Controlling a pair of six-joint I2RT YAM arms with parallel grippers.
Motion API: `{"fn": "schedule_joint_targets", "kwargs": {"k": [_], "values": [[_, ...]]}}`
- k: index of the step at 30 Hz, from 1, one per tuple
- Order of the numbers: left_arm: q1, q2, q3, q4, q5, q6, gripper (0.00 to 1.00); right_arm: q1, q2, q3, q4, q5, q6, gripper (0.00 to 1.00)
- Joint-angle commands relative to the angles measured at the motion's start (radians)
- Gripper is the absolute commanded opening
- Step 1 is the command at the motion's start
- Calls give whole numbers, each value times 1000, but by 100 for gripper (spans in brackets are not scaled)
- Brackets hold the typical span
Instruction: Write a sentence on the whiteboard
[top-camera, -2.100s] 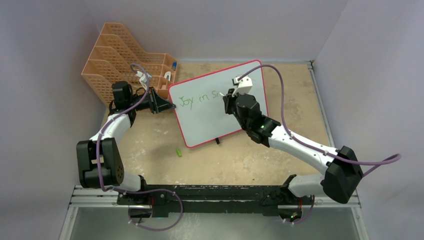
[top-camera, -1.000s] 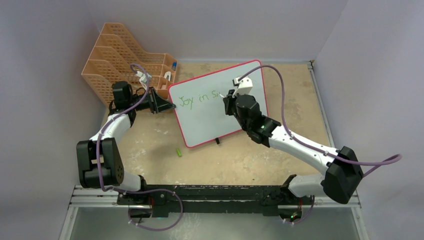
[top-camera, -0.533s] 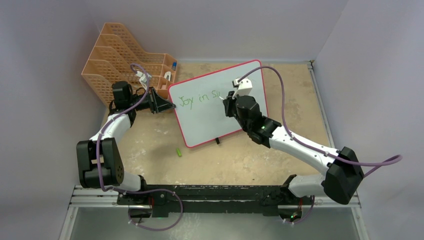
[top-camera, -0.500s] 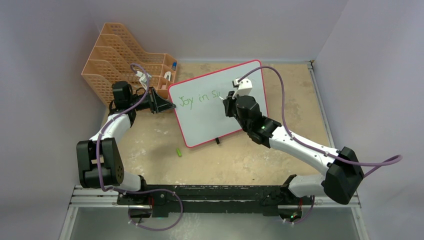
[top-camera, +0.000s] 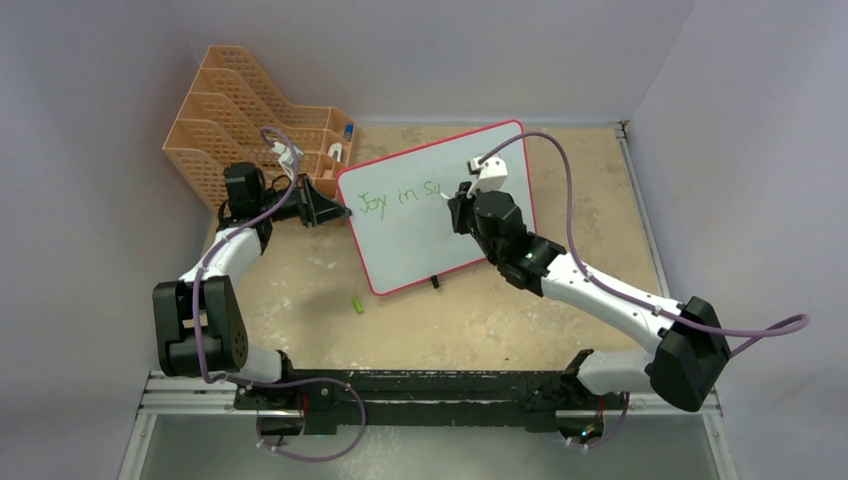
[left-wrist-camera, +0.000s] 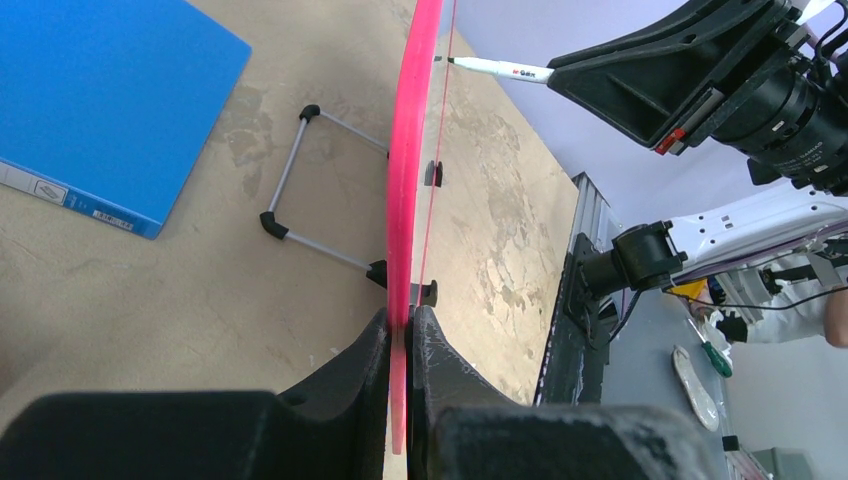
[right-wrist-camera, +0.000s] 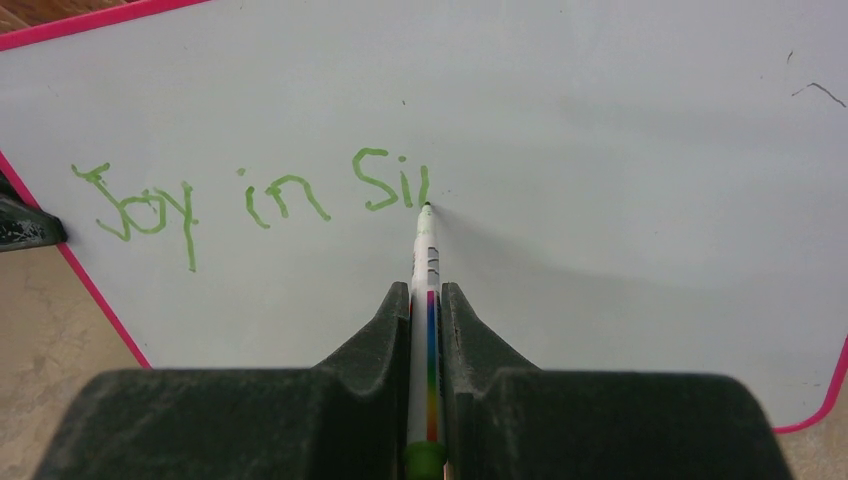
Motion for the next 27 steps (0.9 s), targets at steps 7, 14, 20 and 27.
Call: {"fn": "schedule_joint_targets", "kwargs": {"k": [7, 14, 20, 27], "values": [[-13, -26, 27, 8, -2, 20, 0, -6, -25, 30, 62, 41, -26, 0], [-12, -26, 27, 7, -1, 20, 0, -6, -14, 43, 88, 43, -39, 0], [-12, -26, 27, 7, 1, 20, 0, -7, 7, 52, 102, 43, -45, 0], [-11, -26, 27, 7, 0, 20, 0, -10, 19, 50, 113, 53, -54, 0]]}}
